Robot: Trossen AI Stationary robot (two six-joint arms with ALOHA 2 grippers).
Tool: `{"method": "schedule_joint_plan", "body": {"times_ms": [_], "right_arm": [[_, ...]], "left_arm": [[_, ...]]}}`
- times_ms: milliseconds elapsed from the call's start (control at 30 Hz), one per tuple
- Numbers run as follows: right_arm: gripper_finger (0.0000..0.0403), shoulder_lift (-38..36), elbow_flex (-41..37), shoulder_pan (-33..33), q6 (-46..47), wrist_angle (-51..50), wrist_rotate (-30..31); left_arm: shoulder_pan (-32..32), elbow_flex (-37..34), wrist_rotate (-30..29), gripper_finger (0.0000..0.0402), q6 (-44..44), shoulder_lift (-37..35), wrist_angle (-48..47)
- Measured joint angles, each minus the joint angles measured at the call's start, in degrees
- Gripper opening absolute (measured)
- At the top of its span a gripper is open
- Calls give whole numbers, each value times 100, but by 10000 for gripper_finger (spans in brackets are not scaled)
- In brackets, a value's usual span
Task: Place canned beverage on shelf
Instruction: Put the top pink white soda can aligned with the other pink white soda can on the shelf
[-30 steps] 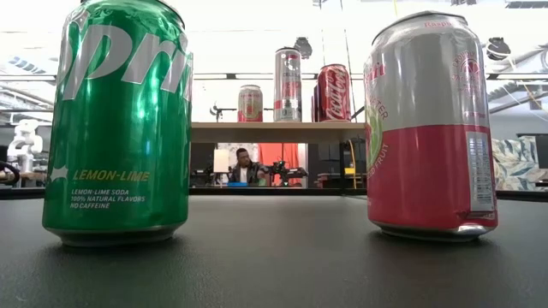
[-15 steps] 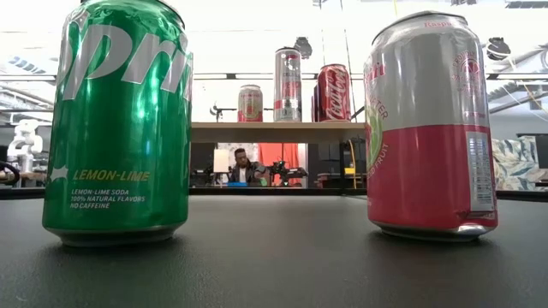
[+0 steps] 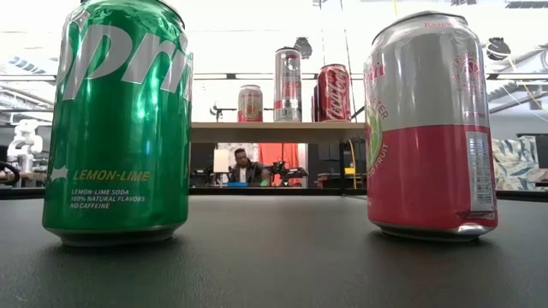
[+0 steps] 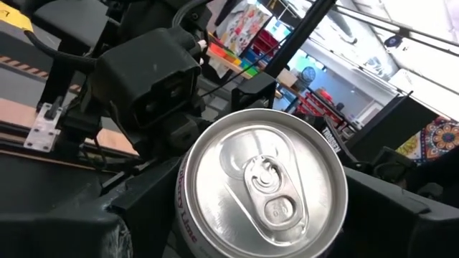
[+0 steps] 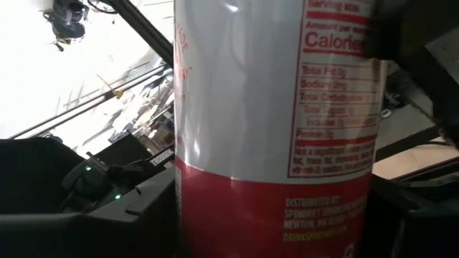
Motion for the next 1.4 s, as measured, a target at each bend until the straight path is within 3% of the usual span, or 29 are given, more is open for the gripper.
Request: {"method": "schedule_joint_plan", "body": {"times_ms": [567,867,1100,1233,1400], "right_arm": [[278,-7,4,2,44,-127,257],[351,-82,13,-9,175,-676,545],[369,-419,13,-157,-183,-987,689],[370,-749,20,-350,-561,-1543,712],[370,-1127,447,-511,-1358,-3096,1224]], "left_arm": [[5,0,66,281,7,-4,-43],[155,-1,10,283,-50,-101,-160],[217,-4,-293,283,-161,-249,-85],[217,-4,-489,283,-188,-259,-89],[289,-4,-1195,283,-453,-267,-123]]}}
